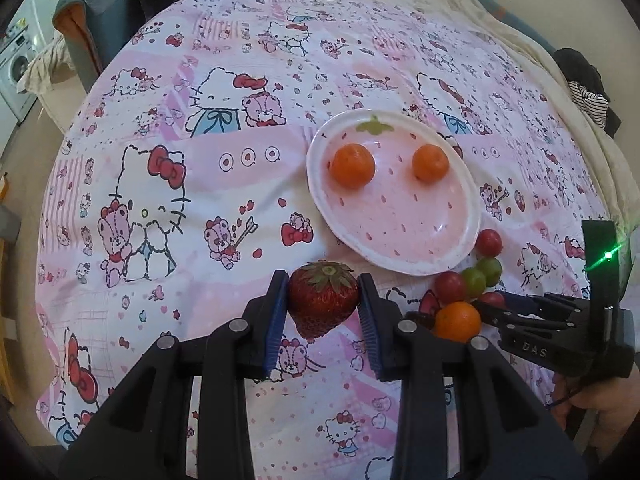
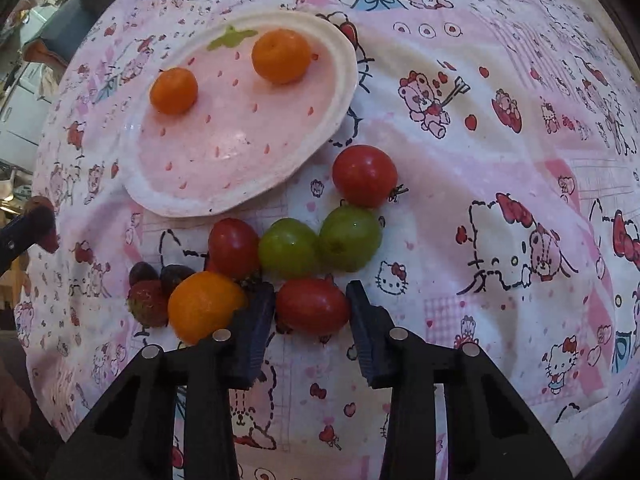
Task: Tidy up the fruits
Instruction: 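Grasp the red cherry tomato with the right tool while the left tool holds the strawberry, then place the strawberry on the plate with the left tool while the right tool places the tomato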
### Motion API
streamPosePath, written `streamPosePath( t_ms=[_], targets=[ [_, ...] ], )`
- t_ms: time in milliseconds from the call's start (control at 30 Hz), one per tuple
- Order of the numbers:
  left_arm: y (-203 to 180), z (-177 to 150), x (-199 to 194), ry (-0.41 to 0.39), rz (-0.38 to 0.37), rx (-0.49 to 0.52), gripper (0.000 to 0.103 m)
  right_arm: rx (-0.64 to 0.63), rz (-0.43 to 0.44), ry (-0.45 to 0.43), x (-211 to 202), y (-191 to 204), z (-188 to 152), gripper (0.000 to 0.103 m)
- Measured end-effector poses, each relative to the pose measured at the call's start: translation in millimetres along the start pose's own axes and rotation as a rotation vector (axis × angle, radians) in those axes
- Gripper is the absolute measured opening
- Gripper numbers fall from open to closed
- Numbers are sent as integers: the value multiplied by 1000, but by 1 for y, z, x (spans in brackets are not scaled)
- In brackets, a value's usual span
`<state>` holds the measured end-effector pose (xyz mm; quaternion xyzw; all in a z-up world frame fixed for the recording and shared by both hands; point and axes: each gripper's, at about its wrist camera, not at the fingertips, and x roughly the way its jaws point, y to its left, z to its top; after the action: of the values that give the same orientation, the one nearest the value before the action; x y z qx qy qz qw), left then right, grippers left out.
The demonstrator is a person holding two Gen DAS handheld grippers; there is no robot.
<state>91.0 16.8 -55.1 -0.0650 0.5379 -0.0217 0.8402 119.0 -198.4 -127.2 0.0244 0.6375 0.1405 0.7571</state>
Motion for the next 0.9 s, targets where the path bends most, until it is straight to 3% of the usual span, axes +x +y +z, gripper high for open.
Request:
streamPosePath(
  t_ms=[433, 700, 900],
  targets=[
    [-2, -5, -6, -31, 41, 34, 30, 90, 67, -72, -44, -33, -22, 38],
    [10, 0, -23, -112, 77, 11, 30, 176, 69, -219, -80, -49, -13, 38],
    [24, 13, -40, -201, 97, -44, 30, 190, 105, -385, -111, -52, -4, 38]
  ],
)
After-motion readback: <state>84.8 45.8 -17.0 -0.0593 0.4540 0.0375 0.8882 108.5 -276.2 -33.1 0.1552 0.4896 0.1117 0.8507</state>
